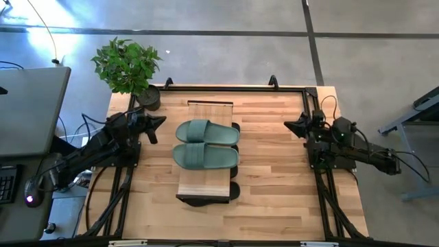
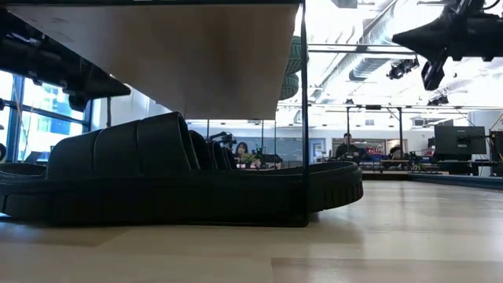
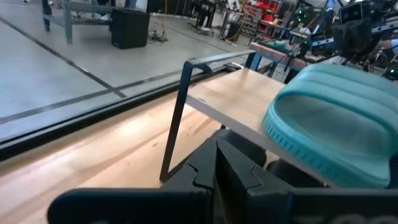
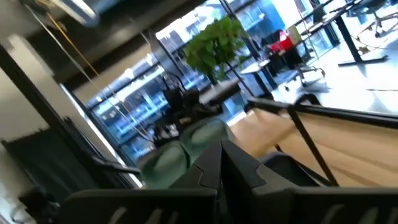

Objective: Pick and place slides into the shelf
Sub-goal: Return to Home Position

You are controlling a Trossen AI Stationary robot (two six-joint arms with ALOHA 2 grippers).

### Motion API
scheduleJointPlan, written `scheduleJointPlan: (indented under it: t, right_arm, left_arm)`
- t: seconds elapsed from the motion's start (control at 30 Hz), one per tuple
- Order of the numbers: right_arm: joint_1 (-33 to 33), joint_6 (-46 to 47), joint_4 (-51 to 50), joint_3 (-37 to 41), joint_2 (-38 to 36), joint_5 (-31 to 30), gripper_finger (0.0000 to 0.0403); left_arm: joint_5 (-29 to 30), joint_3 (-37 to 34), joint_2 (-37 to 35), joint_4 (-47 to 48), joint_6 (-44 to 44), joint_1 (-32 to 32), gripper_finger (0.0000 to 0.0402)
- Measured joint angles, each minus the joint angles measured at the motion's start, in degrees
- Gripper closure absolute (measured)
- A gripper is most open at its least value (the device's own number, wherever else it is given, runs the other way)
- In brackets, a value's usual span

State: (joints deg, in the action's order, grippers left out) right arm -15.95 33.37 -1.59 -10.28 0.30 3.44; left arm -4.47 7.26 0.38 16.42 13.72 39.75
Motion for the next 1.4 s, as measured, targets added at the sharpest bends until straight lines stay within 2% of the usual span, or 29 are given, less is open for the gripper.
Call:
scheduleJointPlan:
  t: [0.3,0.5,0.57,0.73,0.93,1.13,1.4]
  right_arm:
    - [0.0,-4.9,-11.7,0.0,0.0,-0.4,0.0403]
    - [0.0,-21.3,-18.0,0.0,0.0,-2.4,0.0403]
    - [0.0,-22.9,-17.9,0.0,0.0,-4.6,0.0403]
    - [0.0,-23.0,-20.3,0.0,0.0,-12.1,0.0403]
    - [0.0,-23.0,-23.4,0.0,0.0,-17.0,0.0403]
    - [0.0,-23.0,-26.0,0.0,0.0,-17.9,0.0403]
    - [0.0,-17.9,-26.3,0.0,0.0,-16.5,0.0403]
  left_arm:
    - [-1.0,-1.5,0.0,0.7,-2.1,0.0,0.0402]
    - [0.2,-1.5,0.0,0.6,-10.9,0.0,0.0402]
    - [1.3,-1.5,0.0,0.6,-13.9,0.0,0.0402]
    - [4.1,-1.5,0.0,0.5,-14.3,0.0,0.0401]
    - [5.2,-1.5,0.0,0.5,-13.9,0.0,0.0399]
    - [5.2,-1.5,0.0,0.5,-13.9,0.0,0.0401]
    - [5.2,-1.5,0.0,0.4,-13.9,0.0,0.0399]
